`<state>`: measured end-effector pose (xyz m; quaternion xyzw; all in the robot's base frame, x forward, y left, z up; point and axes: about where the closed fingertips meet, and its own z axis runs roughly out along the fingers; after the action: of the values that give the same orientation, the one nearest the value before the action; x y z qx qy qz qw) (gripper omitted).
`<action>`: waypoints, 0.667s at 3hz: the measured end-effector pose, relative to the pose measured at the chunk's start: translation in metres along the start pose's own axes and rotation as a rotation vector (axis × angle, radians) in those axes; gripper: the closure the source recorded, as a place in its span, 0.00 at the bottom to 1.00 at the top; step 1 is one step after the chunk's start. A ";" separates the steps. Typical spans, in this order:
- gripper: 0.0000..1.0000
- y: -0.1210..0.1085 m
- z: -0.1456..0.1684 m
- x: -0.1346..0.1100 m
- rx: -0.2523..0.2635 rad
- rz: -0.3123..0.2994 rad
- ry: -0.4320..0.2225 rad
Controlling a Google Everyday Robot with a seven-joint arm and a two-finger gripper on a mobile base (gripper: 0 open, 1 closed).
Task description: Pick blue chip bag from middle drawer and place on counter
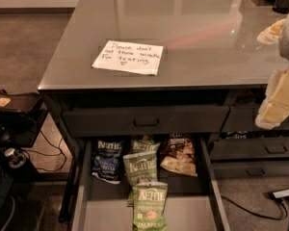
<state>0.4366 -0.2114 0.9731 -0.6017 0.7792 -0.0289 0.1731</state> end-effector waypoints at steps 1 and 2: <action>0.00 0.013 0.015 -0.009 0.009 0.012 -0.068; 0.00 0.031 0.053 -0.026 0.010 0.038 -0.164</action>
Offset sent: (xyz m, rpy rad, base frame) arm -0.0045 0.0732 -0.1020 0.2821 -0.0728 -0.0018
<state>0.4294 -0.1696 0.9219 -0.5863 0.7735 0.0197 0.2400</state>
